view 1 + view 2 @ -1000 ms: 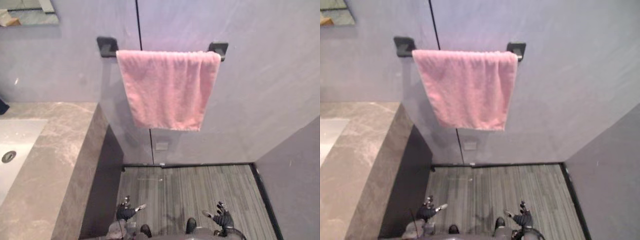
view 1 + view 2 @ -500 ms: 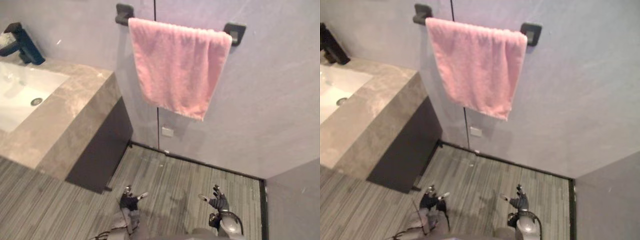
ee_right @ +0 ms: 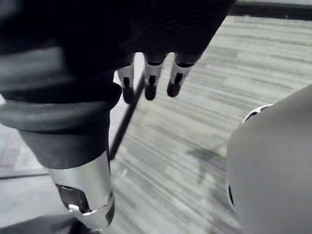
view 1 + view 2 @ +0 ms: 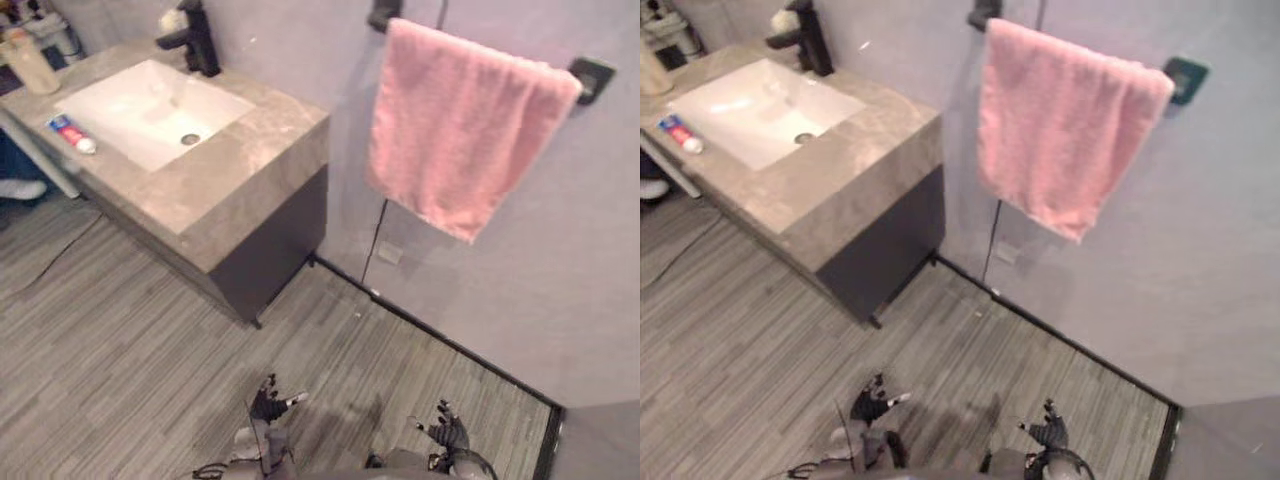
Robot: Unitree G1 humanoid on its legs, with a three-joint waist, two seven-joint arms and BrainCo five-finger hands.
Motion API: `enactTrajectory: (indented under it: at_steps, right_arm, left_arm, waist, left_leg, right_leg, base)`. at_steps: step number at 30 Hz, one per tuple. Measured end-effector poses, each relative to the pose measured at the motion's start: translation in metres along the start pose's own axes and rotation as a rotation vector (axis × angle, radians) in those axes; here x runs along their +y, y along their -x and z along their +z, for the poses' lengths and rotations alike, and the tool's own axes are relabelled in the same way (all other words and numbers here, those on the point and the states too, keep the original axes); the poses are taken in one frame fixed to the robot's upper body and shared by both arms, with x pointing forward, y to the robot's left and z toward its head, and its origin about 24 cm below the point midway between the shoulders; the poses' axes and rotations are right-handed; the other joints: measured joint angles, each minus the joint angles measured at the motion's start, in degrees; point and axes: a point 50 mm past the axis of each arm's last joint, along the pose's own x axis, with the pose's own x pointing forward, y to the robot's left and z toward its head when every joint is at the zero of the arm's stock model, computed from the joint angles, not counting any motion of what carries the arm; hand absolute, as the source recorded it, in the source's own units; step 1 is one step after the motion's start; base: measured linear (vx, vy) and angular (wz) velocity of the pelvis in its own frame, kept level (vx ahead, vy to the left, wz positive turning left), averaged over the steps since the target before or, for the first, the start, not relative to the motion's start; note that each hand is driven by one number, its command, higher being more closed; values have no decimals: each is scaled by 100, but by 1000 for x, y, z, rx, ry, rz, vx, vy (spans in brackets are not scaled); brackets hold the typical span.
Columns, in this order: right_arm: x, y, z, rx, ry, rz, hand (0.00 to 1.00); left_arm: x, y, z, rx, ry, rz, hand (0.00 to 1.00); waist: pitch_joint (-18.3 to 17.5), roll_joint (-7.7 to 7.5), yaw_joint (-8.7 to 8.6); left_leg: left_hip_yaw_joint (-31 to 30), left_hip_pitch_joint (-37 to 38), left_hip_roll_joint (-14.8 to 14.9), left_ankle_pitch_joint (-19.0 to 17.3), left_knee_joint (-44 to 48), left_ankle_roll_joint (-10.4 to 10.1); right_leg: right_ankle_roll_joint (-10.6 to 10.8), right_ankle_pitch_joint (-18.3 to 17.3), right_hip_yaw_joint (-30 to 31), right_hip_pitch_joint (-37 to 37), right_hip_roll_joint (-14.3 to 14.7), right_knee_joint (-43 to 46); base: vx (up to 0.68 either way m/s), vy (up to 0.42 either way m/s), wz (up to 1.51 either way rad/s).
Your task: Organize washtable
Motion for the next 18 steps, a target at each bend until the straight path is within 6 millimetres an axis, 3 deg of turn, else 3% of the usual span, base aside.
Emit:
enactTrajectory:
  at_steps: [3, 6, 11, 12, 13, 14, 15, 17, 18]
  right_arm:
    - [2, -3, 1, 16, 8, 5, 0]
    - [1, -9, 7, 11, 46, 8, 0]
    - [-4, -7, 3, 34, 51, -7, 0]
    - [-8, -8, 4, 33, 54, -17, 0]
    - [-7, -10, 9, 21, 58, -14, 0]
    - [-9, -13, 18, -14, 63, -16, 0]
    - [-9, -13, 19, -17, 62, -18, 0]
    - [-6, -10, 13, -5, 49, -14, 0]
    - [-6, -10, 13, -9, 48, -13, 0]
  left_arm:
    - [16, 0, -7, 35, -61, 26, 0]
    - [27, 2, -15, 68, -79, 47, 0]
    - [32, 2, -15, 69, -82, 62, 0]
    - [30, 1, -14, 65, -73, 59, 0]
    - [29, 1, -15, 70, -73, 59, 0]
    - [30, 1, -15, 71, -66, 64, 0]
    - [31, 1, -15, 73, -69, 66, 0]
    - [31, 1, -16, 75, -67, 66, 0]
    - [32, 1, -15, 74, -65, 69, 0]
  waist:
    - [-71, -68, 2]
    - [-33, 10, -3]
    - [13, -141, -5]
    - [80, -67, -4]
    - [192, -29, -47]
    - [251, 121, -110]
    - [290, 183, -127]
    - [317, 106, -146]
    - [321, 89, -147]
  left_leg:
    - [-72, 124, -340, 371, -672, 160]
    - [-165, 212, -619, 573, -1065, 304]
    - [-843, -51, -1224, 7, -584, 589]
    - [-1127, -20, -1372, -29, -597, 700]
    - [-1307, -2, -1348, -35, -564, 748]
    - [-1576, 12, -1252, -58, -519, 796]
    - [-1826, 25, -1226, -53, -552, 812]
    - [-2423, 240, -1281, -35, -672, 832]
    - [-2553, 300, -1302, -18, -689, 797]
  right_leg:
    - [132, 300, 29, 101, -90, -470]
    - [233, 283, -16, 46, -281, -452]
    - [787, -293, -58, 96, -809, 260]
    - [682, -143, 144, -48, -916, 923]
    - [469, 97, 418, -434, -890, 1709]
    - [324, -157, 785, -648, -590, 1817]
    - [291, -302, 995, -731, -310, 1701]
    - [328, -363, 1577, -856, 230, 1278]
    - [333, -360, 1717, -910, 337, 1208]
  base:
    - [-82, 107, 23]
    - [-109, 106, 15]
    - [-20, 140, 63]
    - [141, 151, 77]
    - [170, 177, 99]
    - [122, 159, 103]
    - [158, 94, 131]
    - [263, 25, 136]
    - [249, -16, 100]
